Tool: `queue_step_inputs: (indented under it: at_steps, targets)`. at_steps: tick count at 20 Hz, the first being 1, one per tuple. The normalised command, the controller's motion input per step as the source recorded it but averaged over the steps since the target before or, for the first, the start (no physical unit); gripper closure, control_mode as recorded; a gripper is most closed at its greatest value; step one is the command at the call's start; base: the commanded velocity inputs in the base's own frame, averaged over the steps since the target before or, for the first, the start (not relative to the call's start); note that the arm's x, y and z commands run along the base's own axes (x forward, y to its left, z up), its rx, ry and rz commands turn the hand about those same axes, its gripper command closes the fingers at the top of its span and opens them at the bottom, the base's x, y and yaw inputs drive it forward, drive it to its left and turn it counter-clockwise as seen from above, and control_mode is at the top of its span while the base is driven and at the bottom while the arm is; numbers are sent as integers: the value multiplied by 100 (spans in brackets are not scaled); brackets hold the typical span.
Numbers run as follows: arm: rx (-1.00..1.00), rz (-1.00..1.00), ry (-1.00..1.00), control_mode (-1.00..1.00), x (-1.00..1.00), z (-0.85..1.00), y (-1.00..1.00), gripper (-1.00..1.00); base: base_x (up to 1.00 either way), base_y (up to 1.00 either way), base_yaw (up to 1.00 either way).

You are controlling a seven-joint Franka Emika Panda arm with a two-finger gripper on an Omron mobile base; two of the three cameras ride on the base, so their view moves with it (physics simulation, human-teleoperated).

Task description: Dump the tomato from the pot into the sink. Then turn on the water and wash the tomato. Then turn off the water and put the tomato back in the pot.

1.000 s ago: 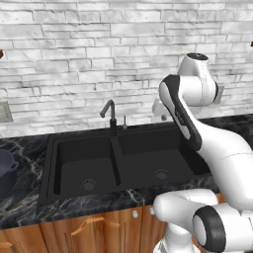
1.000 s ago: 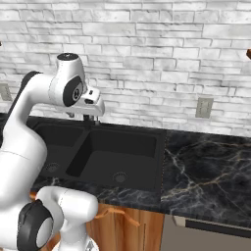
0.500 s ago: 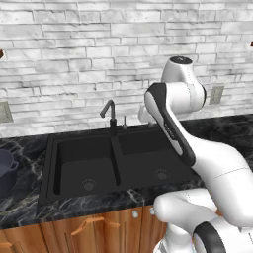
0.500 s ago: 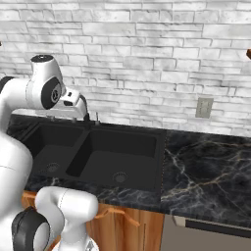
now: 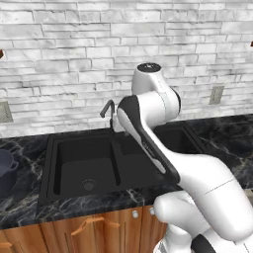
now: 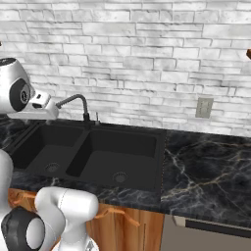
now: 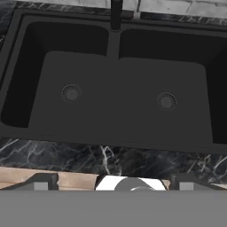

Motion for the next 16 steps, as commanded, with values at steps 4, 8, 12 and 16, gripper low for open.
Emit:
queue_step_inputs:
  at_steps: [4, 8, 12, 16]
  targets:
    - [0, 0, 0, -100, -3, 0, 67, -100, 0, 0, 0]
    - [0, 0, 0, -100, 0, 0, 75, -100, 0, 0, 0]
    - [0, 0, 0, -100, 0, -5, 68, -100, 0, 0, 0]
    - [0, 0, 1, -100, 0, -11, 57, -100, 0, 0, 0]
